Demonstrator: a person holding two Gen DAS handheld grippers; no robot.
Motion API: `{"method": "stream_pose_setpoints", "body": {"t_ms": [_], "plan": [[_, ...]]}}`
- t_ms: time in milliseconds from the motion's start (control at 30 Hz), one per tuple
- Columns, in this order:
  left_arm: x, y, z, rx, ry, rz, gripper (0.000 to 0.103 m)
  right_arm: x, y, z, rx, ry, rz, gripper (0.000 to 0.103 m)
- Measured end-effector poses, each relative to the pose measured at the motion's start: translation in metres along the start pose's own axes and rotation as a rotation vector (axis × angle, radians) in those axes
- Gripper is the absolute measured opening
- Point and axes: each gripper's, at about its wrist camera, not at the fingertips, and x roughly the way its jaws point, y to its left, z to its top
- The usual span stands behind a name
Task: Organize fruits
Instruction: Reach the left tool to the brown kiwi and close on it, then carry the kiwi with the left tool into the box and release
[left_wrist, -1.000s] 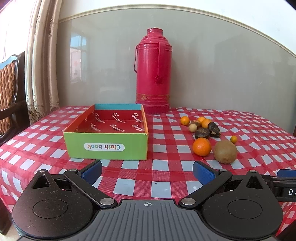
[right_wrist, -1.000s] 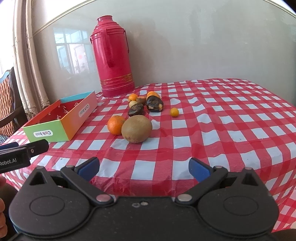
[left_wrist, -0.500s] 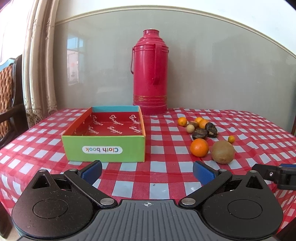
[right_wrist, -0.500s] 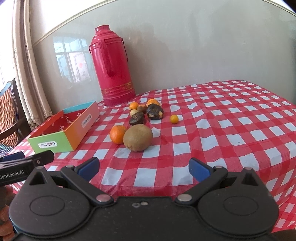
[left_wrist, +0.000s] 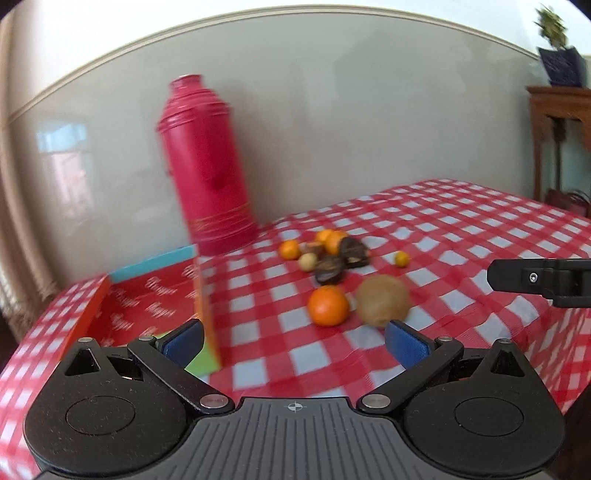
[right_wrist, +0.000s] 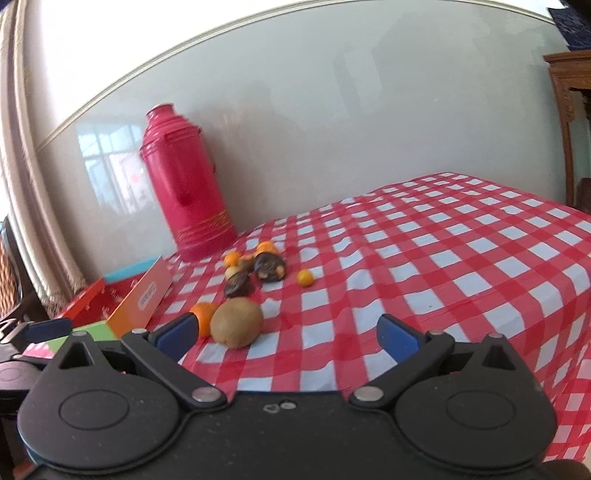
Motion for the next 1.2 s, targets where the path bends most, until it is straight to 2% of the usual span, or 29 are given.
{"method": "stream_pose_setpoints", "body": {"t_ms": [233, 267, 300, 367, 400, 633, 833, 933, 1200], "plan": [[0.025, -0.024, 0.015, -0.029, 0.029, -0.102, 0.102, -0.006, -0.022, 0.004, 0.070, -0.057, -0.063, 0.097], [0.029, -0.029, 0.016, -0.033, 0.033, -0.107, 0.094, -0.007, -0.026, 0.004, 0.084, -0.061, -0.063, 0.097], [0.035, -0.034, 0.017, -0.035, 0.045, -0.110, 0.081, -0.008, -0.030, 0.004, 0.099, -0.062, -0.064, 0.097], [0.049, -0.043, 0.018, -0.058, 0.089, -0.138, 0.075, -0.010, -0.035, 0.004, 0.119, -0.072, -0.072, 0.097], [0.055, -0.047, 0.017, -0.076, 0.104, -0.144, 0.074, -0.010, -0.038, 0.004, 0.124, -0.077, -0.074, 0.097], [0.083, -0.069, 0.014, -0.105, 0.145, -0.121, 0.074, -0.010, -0.045, 0.004, 0.142, -0.078, -0.071, 0.097], [0.098, -0.072, 0.015, -0.124, 0.144, -0.106, 0.074, -0.009, -0.046, 0.004, 0.155, -0.080, -0.068, 0.097], [0.101, -0.071, 0.014, -0.127, 0.133, -0.072, 0.054, -0.008, -0.045, 0.003, 0.158, -0.079, -0.066, 0.097], [0.099, -0.060, 0.014, -0.173, 0.118, -0.103, 0.049, -0.005, -0.039, 0.003, 0.143, -0.073, -0.061, 0.097]]}}
